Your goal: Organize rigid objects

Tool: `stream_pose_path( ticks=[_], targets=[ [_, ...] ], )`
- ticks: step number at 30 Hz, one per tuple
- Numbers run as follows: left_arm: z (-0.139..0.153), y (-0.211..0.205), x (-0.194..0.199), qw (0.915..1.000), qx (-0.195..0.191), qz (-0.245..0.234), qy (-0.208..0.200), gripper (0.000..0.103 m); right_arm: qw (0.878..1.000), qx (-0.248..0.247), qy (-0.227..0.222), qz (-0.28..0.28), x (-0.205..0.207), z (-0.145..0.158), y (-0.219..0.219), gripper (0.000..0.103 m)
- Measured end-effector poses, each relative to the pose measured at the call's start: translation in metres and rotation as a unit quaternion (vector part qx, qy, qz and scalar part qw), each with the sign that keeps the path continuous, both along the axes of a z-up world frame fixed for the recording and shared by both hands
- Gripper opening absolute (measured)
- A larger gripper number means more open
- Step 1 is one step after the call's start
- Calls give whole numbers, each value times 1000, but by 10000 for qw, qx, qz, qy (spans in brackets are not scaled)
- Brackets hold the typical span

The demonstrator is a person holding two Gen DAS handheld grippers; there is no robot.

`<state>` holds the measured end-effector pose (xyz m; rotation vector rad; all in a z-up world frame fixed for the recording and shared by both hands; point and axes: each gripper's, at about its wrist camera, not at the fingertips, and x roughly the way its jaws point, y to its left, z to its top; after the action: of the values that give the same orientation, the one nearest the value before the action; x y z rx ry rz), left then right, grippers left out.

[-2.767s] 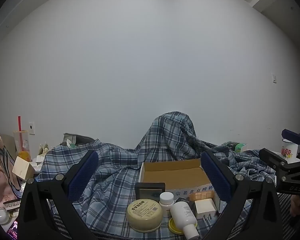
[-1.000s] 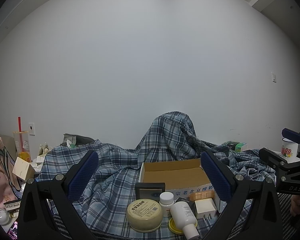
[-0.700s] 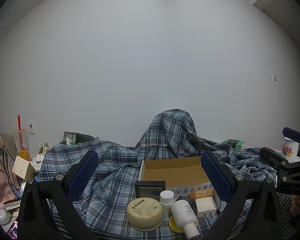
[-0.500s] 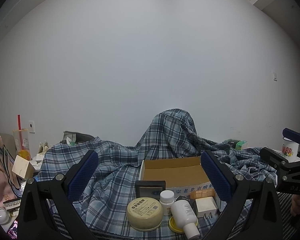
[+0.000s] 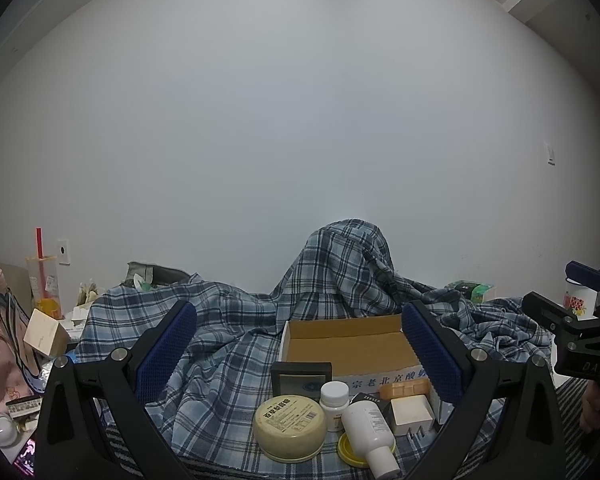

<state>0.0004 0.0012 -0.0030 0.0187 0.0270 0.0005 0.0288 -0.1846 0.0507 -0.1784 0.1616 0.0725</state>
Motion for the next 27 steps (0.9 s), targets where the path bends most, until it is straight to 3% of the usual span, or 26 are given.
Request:
stream_pose_path(
  ticks=[5, 9, 12, 14, 17, 21, 27],
  targets=[
    [0, 0, 0, 10000, 12, 9, 14, 103, 10000, 26, -72, -64, -2, 0, -1, 103],
    [7, -6, -15, 9984, 210, 507, -154, 103, 9998, 64, -57, -169, -2, 1, -3, 103],
    [13, -5, -21, 9994, 262, 220, 93, 103, 9940, -87, -39, -1088, -1, 5, -3, 103],
    [14, -3, -21, 9991, 202, -8, 363, 103, 9914, -43, -114, -1303, -7, 9, -6, 103],
    [10, 2, -15, 9957, 17, -221, 896, 103, 9940, 333, 540, -887, -5, 18, -14, 103],
    [4, 4, -12, 9920, -71, -207, 1246, 103, 9859, 1039, 1227, -464, -2, 19, -21, 103],
    [-7, 3, -1, 9897, 8, -73, 1428, 103, 9796, 784, 1810, -373, 7, -3, 1, 103]
  ],
)
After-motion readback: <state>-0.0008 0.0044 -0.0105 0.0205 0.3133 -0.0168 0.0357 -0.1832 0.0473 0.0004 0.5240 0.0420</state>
